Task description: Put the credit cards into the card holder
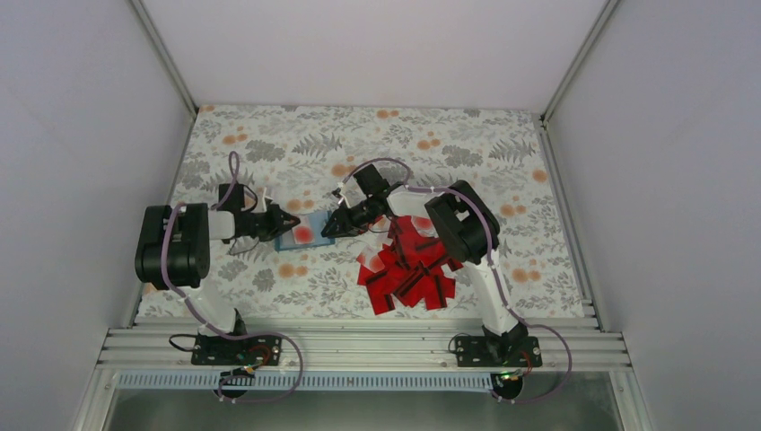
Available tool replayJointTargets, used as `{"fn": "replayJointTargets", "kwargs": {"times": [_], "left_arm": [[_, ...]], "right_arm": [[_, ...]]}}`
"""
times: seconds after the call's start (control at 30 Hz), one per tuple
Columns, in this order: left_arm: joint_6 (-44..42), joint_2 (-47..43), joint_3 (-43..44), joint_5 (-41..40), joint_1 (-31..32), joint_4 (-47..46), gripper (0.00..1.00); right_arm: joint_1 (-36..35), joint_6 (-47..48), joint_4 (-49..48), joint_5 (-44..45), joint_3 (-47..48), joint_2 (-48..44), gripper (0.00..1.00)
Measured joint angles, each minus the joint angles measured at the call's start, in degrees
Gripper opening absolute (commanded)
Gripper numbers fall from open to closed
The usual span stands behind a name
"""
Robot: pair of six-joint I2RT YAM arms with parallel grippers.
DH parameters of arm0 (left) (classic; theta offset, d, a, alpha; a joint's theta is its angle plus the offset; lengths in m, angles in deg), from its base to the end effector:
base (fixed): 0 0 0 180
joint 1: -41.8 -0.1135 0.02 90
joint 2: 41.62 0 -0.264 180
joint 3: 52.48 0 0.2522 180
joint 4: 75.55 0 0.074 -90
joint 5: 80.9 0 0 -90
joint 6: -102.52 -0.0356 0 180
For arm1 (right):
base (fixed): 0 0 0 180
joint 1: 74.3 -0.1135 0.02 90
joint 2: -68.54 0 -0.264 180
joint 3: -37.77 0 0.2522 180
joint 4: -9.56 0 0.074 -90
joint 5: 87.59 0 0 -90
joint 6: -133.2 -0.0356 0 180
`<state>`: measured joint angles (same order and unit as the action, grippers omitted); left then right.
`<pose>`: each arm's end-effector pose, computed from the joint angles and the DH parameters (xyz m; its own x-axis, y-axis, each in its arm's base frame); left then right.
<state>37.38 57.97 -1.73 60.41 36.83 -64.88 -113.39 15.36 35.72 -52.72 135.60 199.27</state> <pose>0.2802 -0.0035 0.1010 -0.9220 -0.3440 -0.1776 -0.0521 0.5648 -0.8236 0.3328 0.3080 0.0956 -0.9099 -0.3952 -0.1260 -0.2974 0.4098 0.8624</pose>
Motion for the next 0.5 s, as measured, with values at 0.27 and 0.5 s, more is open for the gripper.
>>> {"fn": "replayJointTargets", "kwargs": {"times": [0.27, 0.5], "left_arm": [[-1.97, 0.5, 1.75, 0.11, 0.02, 3.3, 0.02], [-3.08, 1.42, 3.54, 0.37, 0.22, 6.27, 0.02]], "right_arm": [[0.0, 0.02, -0.48, -0.31, -0.28, 0.0, 0.28], [0.0, 0.02, -0.66, -0.39, -0.39, 0.0, 0.28]]}}
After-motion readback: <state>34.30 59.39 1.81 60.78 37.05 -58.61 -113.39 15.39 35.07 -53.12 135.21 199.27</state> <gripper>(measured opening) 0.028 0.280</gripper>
